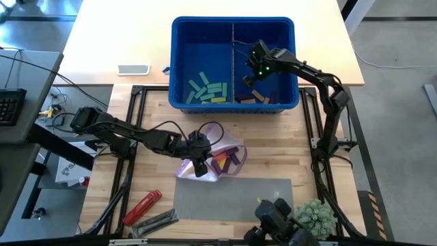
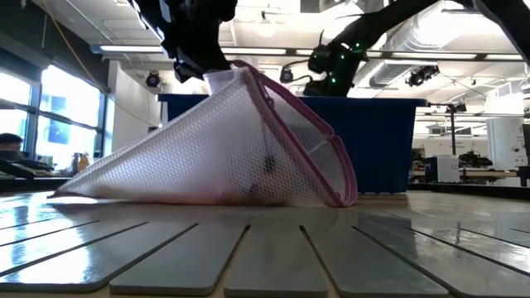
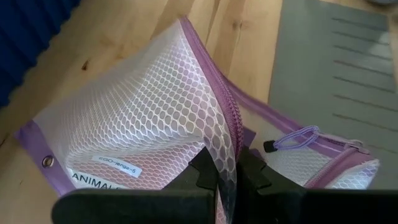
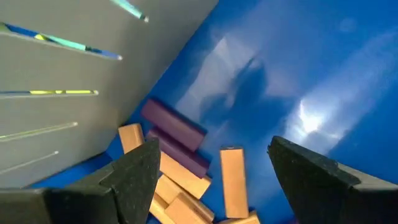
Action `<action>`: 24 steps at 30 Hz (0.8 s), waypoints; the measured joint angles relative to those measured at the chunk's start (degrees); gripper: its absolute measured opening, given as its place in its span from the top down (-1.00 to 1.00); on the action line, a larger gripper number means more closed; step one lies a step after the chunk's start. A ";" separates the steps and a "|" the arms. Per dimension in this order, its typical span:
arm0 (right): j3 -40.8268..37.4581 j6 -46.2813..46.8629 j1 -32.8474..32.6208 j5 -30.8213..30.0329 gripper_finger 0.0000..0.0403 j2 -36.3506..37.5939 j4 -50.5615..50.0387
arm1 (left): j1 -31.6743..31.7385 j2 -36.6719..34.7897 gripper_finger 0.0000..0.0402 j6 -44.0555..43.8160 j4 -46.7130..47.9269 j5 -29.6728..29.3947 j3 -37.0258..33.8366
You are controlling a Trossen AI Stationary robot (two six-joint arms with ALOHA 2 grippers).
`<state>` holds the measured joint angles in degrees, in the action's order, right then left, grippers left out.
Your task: Sort blocks
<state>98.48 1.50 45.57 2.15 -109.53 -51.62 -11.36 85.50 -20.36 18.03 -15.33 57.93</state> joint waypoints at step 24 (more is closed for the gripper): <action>0.02 2.53 1.03 -6.19 -0.42 -9.08 -8.37 | 3.73 0.02 1.00 -2.89 1.36 0.61 0.02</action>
<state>98.50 4.02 46.60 -4.04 -118.61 -59.99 -7.63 85.52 -23.25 19.39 -14.72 57.95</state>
